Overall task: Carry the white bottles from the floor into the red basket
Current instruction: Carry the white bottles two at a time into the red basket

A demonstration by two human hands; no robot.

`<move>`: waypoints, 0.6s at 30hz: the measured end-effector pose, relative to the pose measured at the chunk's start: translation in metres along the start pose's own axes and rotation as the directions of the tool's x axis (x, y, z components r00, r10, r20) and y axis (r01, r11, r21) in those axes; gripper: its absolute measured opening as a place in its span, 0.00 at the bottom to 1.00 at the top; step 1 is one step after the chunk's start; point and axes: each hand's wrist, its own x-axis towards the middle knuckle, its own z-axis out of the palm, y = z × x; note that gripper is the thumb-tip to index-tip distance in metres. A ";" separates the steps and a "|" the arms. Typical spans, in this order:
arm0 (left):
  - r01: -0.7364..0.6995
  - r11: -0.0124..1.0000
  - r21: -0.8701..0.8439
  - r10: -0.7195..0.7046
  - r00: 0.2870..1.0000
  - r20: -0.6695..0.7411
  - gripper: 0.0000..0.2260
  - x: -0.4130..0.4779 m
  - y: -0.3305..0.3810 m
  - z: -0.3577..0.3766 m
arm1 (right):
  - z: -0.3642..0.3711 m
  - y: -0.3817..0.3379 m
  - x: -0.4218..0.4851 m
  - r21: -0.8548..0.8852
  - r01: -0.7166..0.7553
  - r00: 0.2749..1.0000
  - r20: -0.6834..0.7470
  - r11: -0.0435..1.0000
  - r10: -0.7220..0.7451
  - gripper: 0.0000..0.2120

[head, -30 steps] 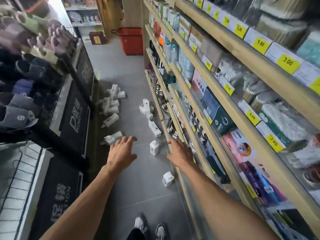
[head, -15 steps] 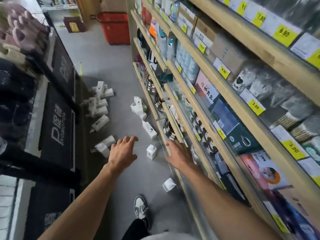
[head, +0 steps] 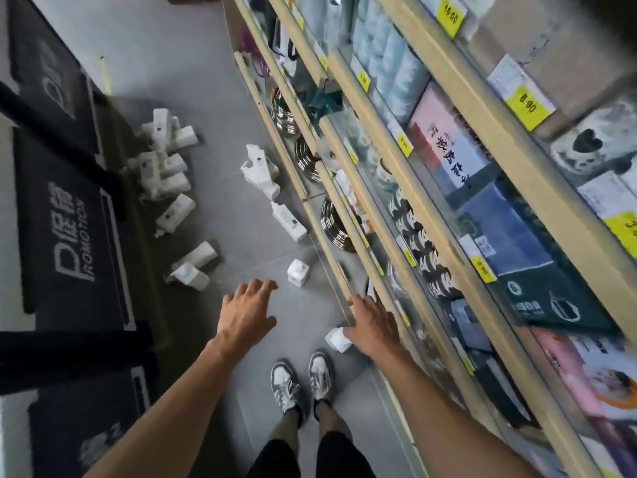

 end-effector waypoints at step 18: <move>-0.050 0.997 0.052 0.040 0.982 0.183 0.32 0.210 -0.035 0.234 | 0.235 0.112 0.176 -0.004 -0.155 0.973 0.175 0.988 0.153 0.23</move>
